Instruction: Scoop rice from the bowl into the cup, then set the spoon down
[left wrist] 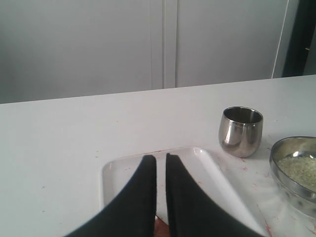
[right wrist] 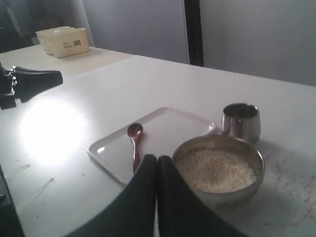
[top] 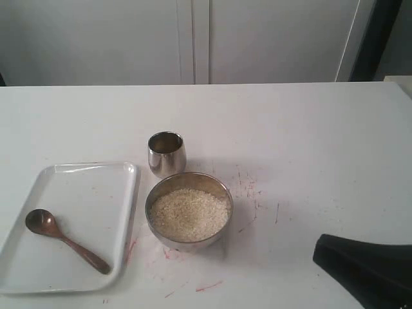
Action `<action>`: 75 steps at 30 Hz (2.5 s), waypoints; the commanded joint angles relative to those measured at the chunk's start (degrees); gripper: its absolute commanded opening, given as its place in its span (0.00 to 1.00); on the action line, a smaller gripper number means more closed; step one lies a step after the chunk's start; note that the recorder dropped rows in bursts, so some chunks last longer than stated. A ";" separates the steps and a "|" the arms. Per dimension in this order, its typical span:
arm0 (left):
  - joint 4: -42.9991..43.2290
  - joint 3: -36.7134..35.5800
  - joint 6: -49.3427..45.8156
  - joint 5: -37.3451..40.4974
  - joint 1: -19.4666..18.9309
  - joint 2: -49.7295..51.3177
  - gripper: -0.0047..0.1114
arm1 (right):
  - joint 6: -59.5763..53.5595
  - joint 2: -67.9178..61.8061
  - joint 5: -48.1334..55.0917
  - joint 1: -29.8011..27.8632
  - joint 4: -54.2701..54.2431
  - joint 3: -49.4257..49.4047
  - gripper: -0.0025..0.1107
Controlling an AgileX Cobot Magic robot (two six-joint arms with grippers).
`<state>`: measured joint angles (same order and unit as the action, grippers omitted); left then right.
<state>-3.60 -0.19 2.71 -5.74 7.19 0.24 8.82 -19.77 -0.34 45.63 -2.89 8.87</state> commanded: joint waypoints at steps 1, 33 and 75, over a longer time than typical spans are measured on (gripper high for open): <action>-0.22 0.19 0.12 -0.27 0.38 -0.24 0.16 | 2.53 0.32 -2.98 -0.44 -0.24 -3.77 0.02; -0.22 0.19 0.12 -0.27 0.38 -0.24 0.16 | -2.43 6.88 -3.40 -1.09 -0.03 -8.87 0.02; -0.22 0.19 0.12 -0.27 0.38 -0.24 0.16 | -2.43 19.77 13.64 -51.73 8.51 -8.87 0.02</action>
<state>-3.60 -0.19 2.71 -5.74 7.19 0.24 6.92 -0.31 12.04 -3.75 5.03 0.38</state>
